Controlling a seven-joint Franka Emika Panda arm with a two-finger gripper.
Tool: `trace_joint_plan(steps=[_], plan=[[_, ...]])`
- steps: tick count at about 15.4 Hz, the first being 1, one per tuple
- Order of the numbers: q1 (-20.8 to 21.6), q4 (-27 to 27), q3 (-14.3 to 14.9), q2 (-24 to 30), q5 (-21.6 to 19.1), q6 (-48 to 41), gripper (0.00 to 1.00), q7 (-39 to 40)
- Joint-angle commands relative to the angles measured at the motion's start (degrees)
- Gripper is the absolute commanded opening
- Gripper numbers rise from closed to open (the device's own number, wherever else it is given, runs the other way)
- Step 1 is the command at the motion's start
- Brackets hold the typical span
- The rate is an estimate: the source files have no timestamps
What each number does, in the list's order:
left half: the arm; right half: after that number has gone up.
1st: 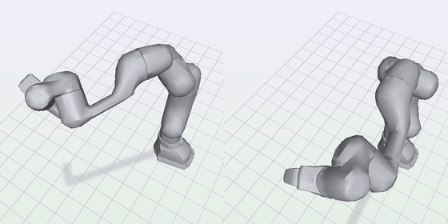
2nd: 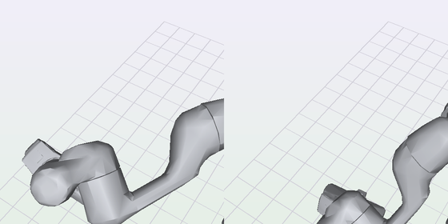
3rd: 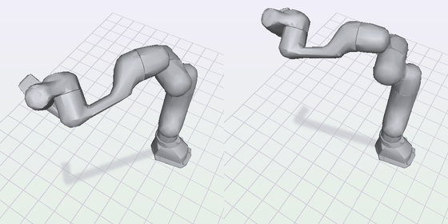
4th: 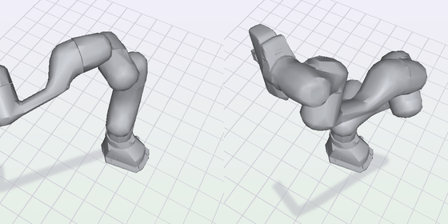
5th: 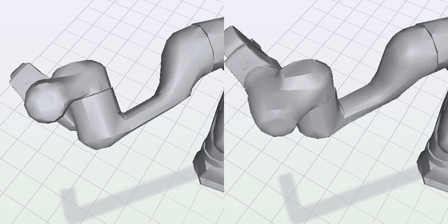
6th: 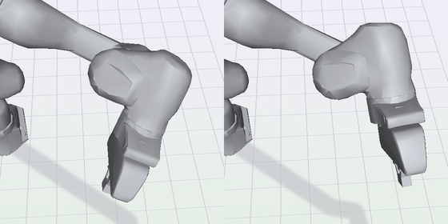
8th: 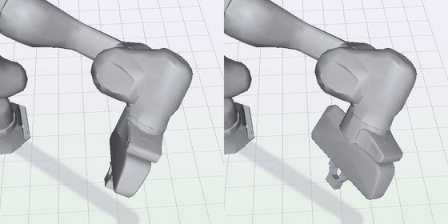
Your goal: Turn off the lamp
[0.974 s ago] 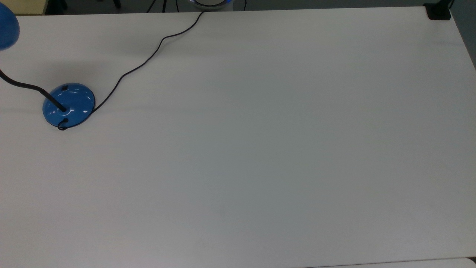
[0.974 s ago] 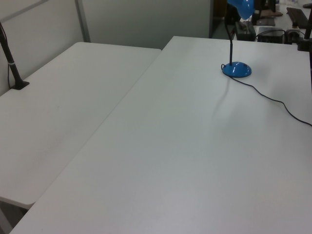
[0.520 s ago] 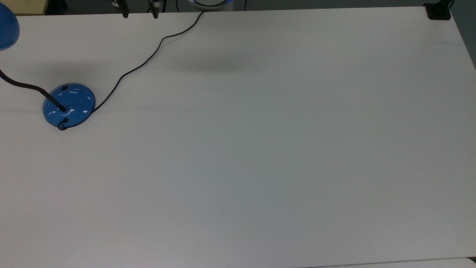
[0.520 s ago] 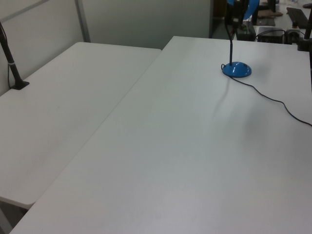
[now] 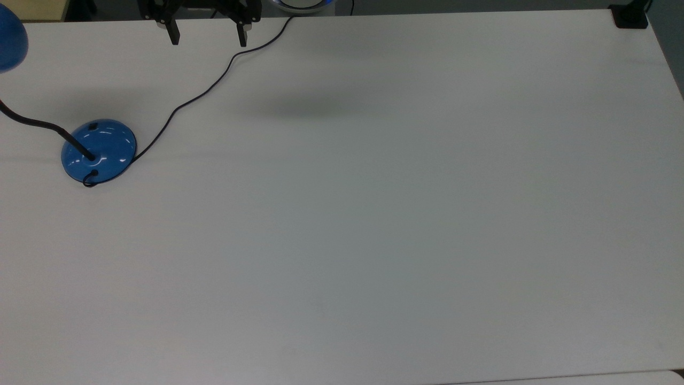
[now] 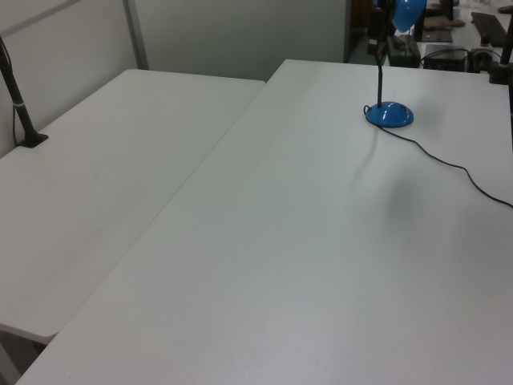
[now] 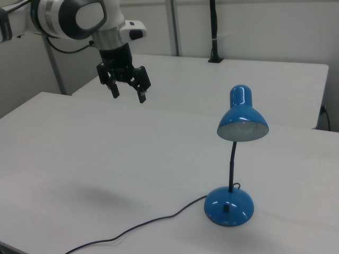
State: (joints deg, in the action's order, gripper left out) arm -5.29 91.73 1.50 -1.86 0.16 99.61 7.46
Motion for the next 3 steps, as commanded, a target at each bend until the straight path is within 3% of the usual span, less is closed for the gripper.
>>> trace_joint_plan(steps=[1,3], plan=[[-0.7,0.6,-0.7,0.9,0.8,0.8,1.00,-0.5],[-0.5,0.6,-0.8,1.1,0.9,0.5,1.00,-1.3]])
